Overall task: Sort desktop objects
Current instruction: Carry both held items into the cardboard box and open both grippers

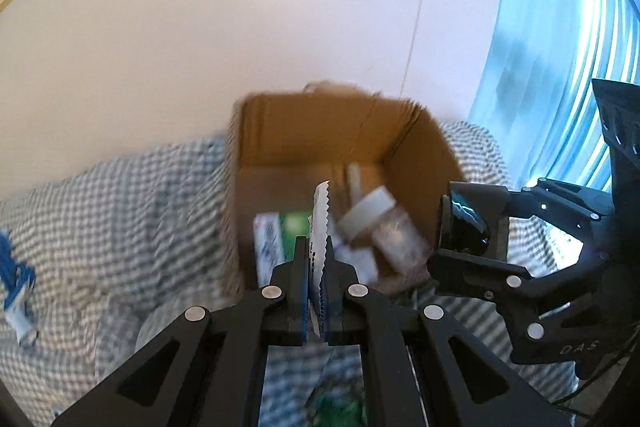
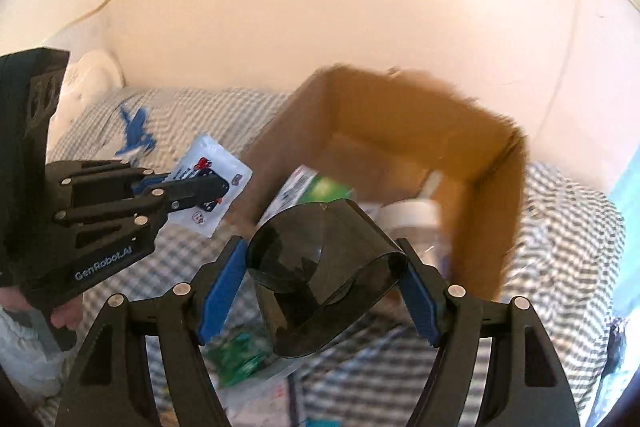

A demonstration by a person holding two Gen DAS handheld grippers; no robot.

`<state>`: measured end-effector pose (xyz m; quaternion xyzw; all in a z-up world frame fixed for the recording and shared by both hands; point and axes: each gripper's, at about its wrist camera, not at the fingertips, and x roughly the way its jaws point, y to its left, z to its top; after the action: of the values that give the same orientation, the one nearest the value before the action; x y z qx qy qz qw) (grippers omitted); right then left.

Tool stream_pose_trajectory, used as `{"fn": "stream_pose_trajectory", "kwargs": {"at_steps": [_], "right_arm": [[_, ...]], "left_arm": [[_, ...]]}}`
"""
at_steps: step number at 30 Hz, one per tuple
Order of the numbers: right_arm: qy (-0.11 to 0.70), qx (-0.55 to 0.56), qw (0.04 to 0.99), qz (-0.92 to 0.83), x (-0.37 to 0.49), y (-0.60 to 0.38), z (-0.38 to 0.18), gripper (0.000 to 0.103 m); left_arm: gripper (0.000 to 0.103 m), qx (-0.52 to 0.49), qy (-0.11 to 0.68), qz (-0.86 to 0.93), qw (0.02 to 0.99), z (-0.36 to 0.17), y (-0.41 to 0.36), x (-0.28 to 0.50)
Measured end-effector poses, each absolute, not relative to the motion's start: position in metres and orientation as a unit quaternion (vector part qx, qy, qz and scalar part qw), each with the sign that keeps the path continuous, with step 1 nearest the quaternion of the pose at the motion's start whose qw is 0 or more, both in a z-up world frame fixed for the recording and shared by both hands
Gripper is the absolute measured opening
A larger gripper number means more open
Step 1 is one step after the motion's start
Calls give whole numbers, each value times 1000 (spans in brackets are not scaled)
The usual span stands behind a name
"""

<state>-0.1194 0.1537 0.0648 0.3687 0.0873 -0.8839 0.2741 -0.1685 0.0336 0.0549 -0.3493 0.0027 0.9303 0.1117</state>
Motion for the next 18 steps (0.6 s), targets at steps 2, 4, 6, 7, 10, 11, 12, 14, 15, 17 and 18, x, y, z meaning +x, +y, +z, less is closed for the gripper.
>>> {"fn": "stream_pose_trajectory", "kwargs": {"at_steps": [2,4,6,7,10,11,12,14,15,17,18], "right_arm": [[78,364,260,-891,-138,165,72,73],[71,363,250,-895,-155,172,72,73],[62,365,245,-896,-173,177,70,73],[59,368,244,-895,-182,179,68,73],[57,374,238,-895,-213,182,57,73],[56,376,234,-895,-225,183,52,73],[56,378,231,-895,-234,183,47,73],[58,383,226,-894,-252,183,38,73],[60,385,221,-894,-263,183,33,73],[63,388,213,-895,-274,183,27,73],[65,387,212,-895,-278,182,25,73]], "left_arm": [[4,-342,5,932,120,59,39,-184],[4,-341,4,932,124,60,46,-206],[4,-347,9,930,123,56,52,-225],[4,-349,11,929,123,52,55,-235],[4,-362,14,924,125,39,61,-263],[4,-364,17,923,123,35,62,-271],[4,-368,21,922,120,28,63,-282],[4,-378,23,919,114,17,64,-299],[4,-383,22,916,113,11,63,-307],[4,-390,28,914,108,2,65,-318],[4,-387,36,915,106,0,66,-320]]}}
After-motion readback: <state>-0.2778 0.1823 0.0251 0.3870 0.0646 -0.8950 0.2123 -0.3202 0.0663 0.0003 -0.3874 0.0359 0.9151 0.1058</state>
